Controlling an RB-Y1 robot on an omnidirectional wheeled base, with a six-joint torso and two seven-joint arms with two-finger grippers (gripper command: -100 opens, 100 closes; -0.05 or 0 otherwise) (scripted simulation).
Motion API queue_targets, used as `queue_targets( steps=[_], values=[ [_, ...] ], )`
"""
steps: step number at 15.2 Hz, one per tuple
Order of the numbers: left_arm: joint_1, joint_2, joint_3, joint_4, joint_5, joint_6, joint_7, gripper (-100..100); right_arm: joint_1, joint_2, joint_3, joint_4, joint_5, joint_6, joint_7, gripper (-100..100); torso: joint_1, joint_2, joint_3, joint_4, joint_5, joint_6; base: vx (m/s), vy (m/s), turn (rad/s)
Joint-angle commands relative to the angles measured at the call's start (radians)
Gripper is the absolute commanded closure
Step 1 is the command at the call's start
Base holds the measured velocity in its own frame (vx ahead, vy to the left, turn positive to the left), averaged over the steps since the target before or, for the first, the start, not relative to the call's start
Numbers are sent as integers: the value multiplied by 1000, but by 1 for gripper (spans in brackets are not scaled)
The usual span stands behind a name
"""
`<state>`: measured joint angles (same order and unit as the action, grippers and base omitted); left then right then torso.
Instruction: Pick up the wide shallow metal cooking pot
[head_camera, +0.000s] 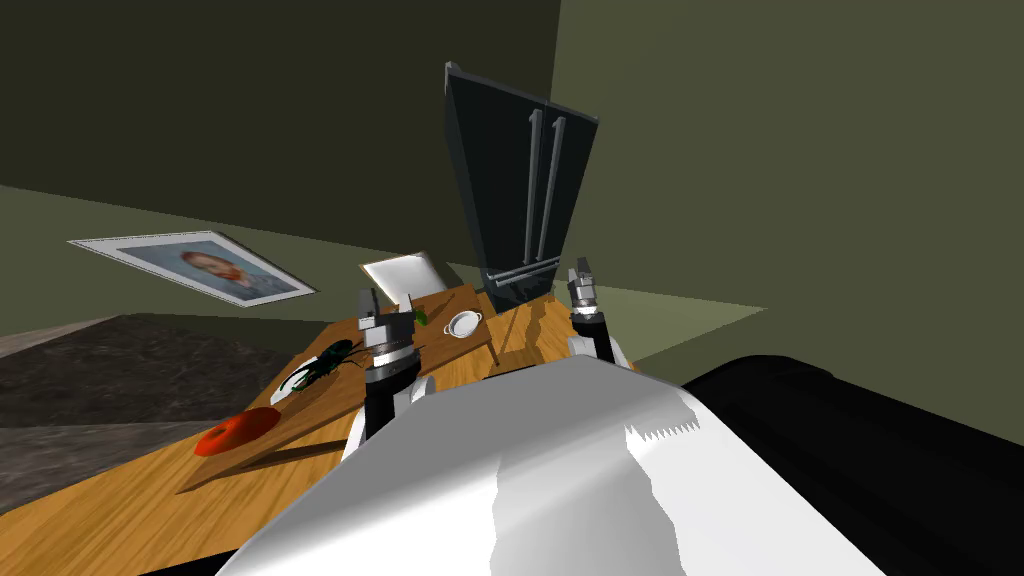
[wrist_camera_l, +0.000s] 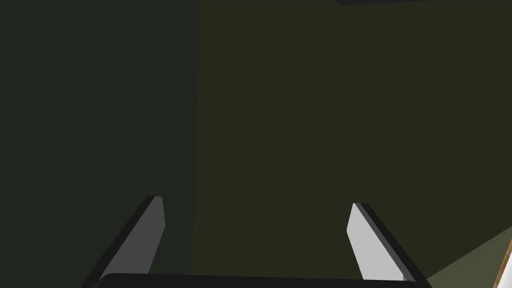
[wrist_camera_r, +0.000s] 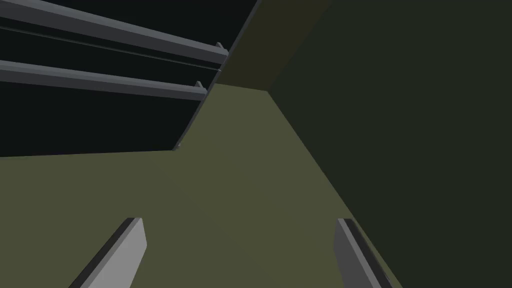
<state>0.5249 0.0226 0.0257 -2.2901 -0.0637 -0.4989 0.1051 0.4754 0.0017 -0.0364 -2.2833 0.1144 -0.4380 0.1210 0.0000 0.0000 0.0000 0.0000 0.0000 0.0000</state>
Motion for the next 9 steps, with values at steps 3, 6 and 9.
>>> queue_targets(
  steps=[3,6,9],
  values=[
    [1,61,18,24,10,58,-7,-100,0,0,0,0,0,0,0,0,0,0,0,0,0,0,10,-14,-67],
    [2,84,33,44,18,103,-12,-100,0,0,0,0,0,0,0,0,-1,-1,-1,0,0,0,14,-25,-59],
    [3,94,42,57,22,134,-15,-100,0,0,0,0,0,0,0,0,-2,-1,-1,0,0,0,15,-24,-61]
  ],
)
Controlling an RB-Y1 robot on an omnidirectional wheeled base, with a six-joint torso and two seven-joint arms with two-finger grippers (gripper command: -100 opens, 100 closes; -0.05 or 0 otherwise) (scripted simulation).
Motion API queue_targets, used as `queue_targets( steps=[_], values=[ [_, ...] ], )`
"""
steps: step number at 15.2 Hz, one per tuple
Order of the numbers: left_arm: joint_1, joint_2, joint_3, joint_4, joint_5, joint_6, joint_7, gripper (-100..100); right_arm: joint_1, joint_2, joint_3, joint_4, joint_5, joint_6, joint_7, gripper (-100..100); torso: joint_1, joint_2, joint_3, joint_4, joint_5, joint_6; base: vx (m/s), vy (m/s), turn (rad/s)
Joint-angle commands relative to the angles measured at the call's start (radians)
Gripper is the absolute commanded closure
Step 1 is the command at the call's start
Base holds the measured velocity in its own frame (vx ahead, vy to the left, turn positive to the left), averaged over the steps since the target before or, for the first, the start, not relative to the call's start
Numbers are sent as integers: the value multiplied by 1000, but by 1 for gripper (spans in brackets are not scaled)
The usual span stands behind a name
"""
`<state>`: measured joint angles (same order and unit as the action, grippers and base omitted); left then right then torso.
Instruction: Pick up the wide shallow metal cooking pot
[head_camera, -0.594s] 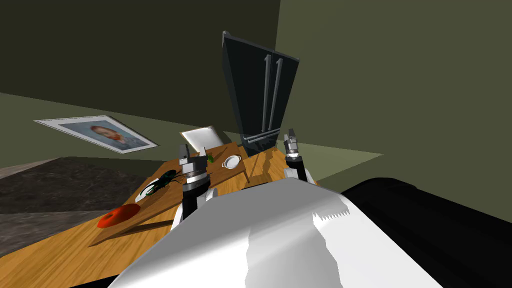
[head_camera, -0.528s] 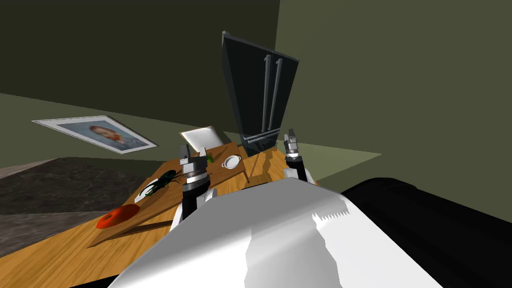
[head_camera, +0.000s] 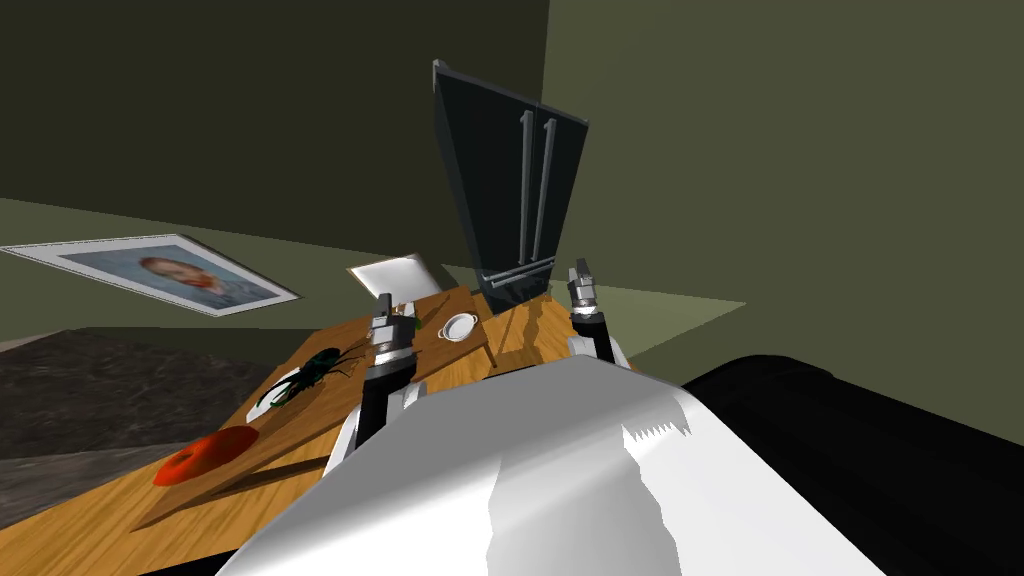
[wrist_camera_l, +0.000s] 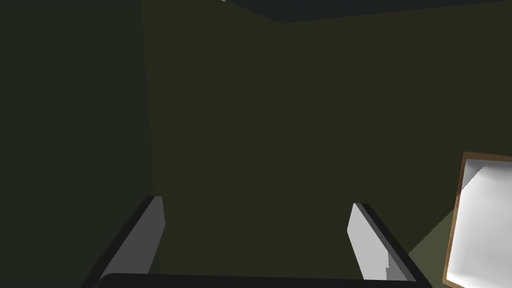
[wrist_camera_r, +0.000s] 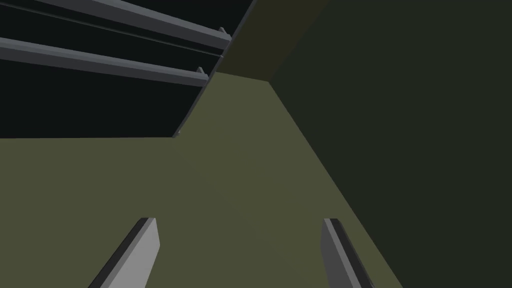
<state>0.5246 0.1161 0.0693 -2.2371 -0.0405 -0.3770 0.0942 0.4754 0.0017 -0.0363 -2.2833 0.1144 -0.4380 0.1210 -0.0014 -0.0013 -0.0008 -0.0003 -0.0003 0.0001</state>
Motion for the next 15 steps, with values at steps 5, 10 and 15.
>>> queue_targets(
  steps=[5,10,15],
  values=[
    [6,22,29,47,16,112,-16,-100,0,0,0,0,0,0,0,0,-1,0,0,0,0,0,19,-30,-84],
    [8,34,64,98,37,217,-29,-100,0,0,0,0,0,0,0,0,-1,0,0,0,0,0,20,-32,-92],
    [11,38,89,135,52,316,-39,-100,0,0,0,0,0,0,0,0,-1,0,0,0,0,0,22,-34,-97]
  ],
)
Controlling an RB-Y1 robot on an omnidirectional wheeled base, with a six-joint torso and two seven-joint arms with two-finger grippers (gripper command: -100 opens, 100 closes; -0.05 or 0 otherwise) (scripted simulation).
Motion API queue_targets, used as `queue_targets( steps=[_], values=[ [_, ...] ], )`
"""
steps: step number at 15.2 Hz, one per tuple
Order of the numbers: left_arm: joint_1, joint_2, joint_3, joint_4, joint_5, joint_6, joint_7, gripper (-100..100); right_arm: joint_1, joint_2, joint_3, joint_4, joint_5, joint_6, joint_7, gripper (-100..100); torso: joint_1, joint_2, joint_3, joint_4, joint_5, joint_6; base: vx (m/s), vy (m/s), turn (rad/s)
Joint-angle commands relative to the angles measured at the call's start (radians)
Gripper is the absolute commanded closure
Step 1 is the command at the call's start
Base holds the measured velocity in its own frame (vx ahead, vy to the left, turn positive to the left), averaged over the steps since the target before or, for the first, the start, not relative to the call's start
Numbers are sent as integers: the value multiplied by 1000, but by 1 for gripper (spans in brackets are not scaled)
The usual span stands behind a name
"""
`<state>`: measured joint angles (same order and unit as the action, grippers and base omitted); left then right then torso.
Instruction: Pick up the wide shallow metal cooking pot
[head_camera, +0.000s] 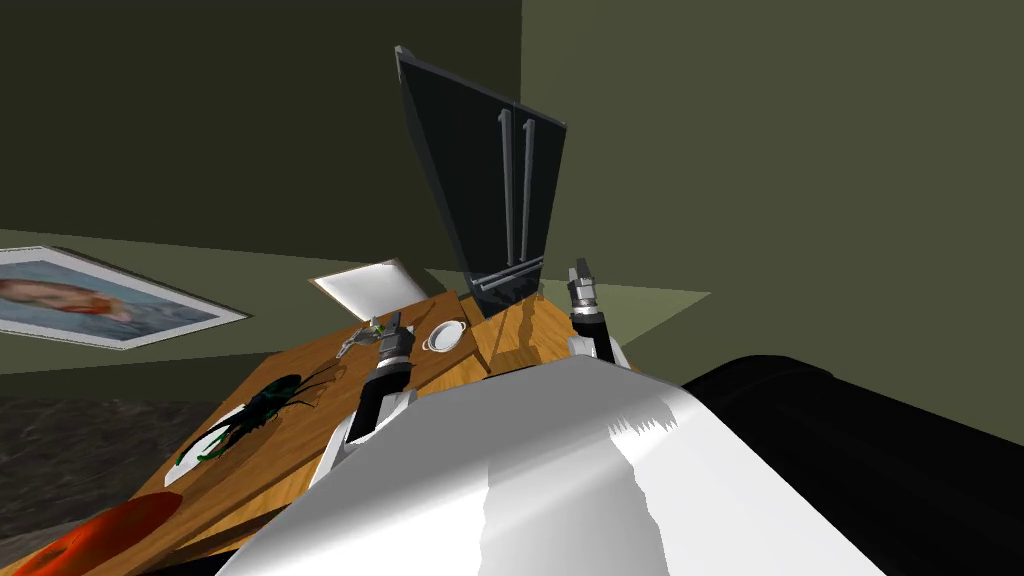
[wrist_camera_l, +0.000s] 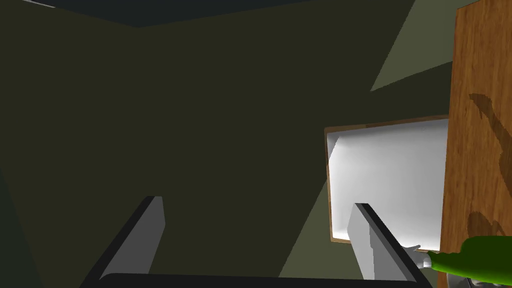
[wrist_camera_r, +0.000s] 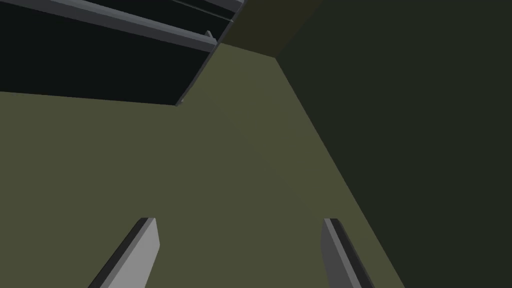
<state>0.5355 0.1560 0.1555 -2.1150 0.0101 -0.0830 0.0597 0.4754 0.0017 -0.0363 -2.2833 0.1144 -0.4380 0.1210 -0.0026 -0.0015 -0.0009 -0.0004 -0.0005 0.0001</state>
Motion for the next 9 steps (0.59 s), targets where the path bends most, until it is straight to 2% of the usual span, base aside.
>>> queue_targets(
  steps=[1,4,5,6,9],
  values=[
    [1,0,16,33,9,50,-9,-100,0,0,0,0,0,0,0,0,0,0,0,0,0,0,25,-32,-118],
    [2,0,29,52,17,112,-15,-100,0,0,0,0,0,0,0,0,0,0,0,0,0,0,24,-33,-116],
    [2,0,29,52,17,112,-15,-100,0,0,0,0,0,0,0,0,0,0,0,0,0,0,18,-19,-19],
    [3,0,42,72,26,149,-20,-100,0,0,0,0,0,0,0,0,1,0,0,0,0,0,18,-26,-80],
    [4,0,56,92,34,201,-25,-100,0,0,0,0,0,0,0,0,1,0,0,0,0,0,27,-29,-107]
  ],
)
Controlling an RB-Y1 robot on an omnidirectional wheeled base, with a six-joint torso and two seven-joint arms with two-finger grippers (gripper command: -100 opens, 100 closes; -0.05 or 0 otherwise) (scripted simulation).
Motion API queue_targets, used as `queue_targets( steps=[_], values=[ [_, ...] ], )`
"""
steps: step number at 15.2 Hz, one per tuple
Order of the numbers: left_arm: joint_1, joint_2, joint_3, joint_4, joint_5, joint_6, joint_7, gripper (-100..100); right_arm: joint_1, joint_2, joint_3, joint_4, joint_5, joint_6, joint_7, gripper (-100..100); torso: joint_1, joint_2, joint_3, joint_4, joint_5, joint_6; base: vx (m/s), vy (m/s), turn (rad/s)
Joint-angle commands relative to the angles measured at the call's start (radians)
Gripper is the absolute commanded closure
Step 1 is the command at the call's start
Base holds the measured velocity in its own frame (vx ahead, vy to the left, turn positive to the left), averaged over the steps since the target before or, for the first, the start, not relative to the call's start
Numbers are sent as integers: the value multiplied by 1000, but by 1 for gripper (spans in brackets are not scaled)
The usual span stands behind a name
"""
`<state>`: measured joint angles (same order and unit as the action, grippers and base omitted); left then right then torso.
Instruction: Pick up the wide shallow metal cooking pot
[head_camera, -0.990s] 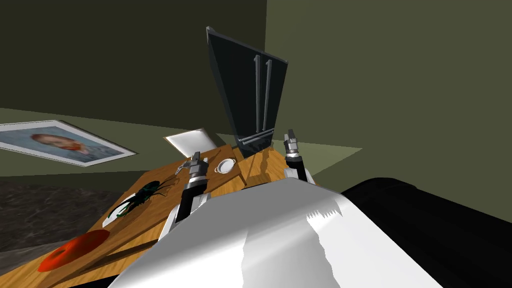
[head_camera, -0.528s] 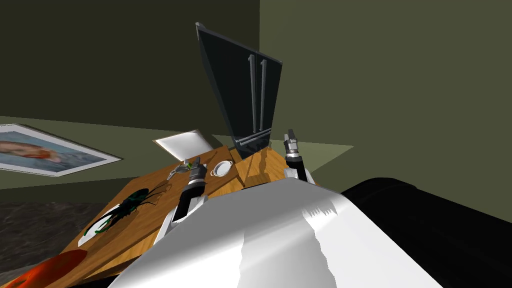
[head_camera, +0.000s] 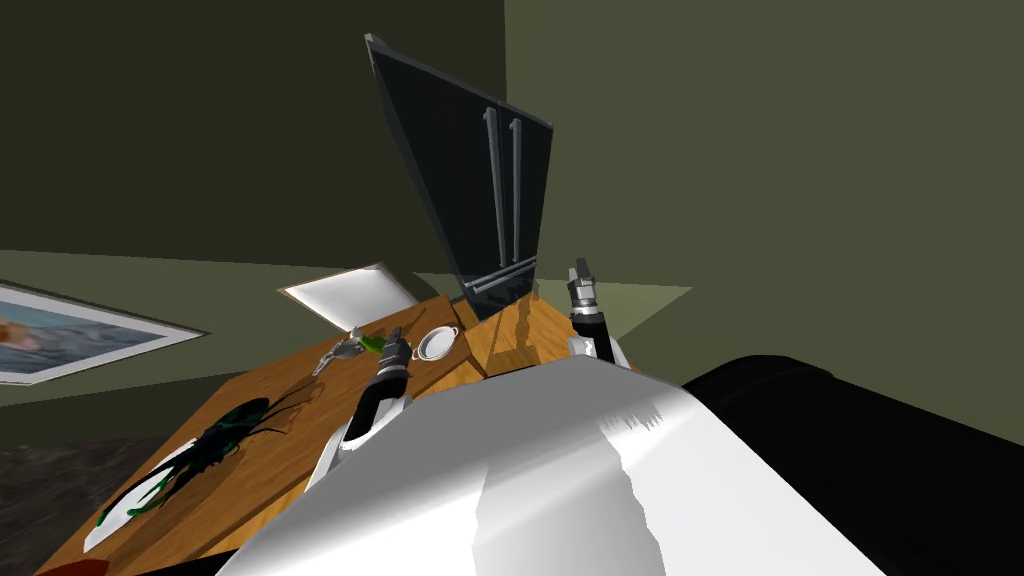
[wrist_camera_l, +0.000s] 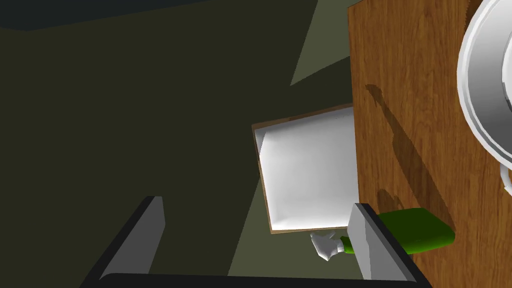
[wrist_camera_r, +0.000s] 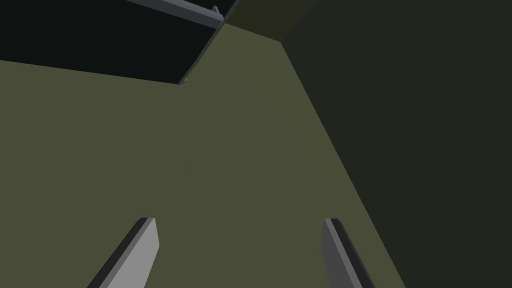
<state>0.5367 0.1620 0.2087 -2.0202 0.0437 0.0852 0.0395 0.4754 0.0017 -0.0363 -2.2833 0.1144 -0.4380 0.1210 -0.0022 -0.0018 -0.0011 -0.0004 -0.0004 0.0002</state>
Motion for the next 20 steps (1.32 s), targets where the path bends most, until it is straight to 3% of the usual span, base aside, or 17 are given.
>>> queue_targets(
  steps=[1,10,14,20],
  values=[
    [3,-6,3,-3,0,37,-5,-100,0,0,0,0,0,0,0,0,0,0,0,0,0,0,21,-21,-35],
    [7,-11,55,76,34,225,-26,-100,0,0,0,0,0,0,0,0,0,0,0,0,0,0,29,-22,-104],
    [8,-14,68,95,43,271,-32,-100,0,0,0,0,0,0,0,0,0,0,0,0,0,0,32,-17,-66],
    [9,-22,105,150,67,392,-47,-100,0,0,0,0,0,0,0,0,1,0,0,0,0,0,36,-9,-95]
  ],
)
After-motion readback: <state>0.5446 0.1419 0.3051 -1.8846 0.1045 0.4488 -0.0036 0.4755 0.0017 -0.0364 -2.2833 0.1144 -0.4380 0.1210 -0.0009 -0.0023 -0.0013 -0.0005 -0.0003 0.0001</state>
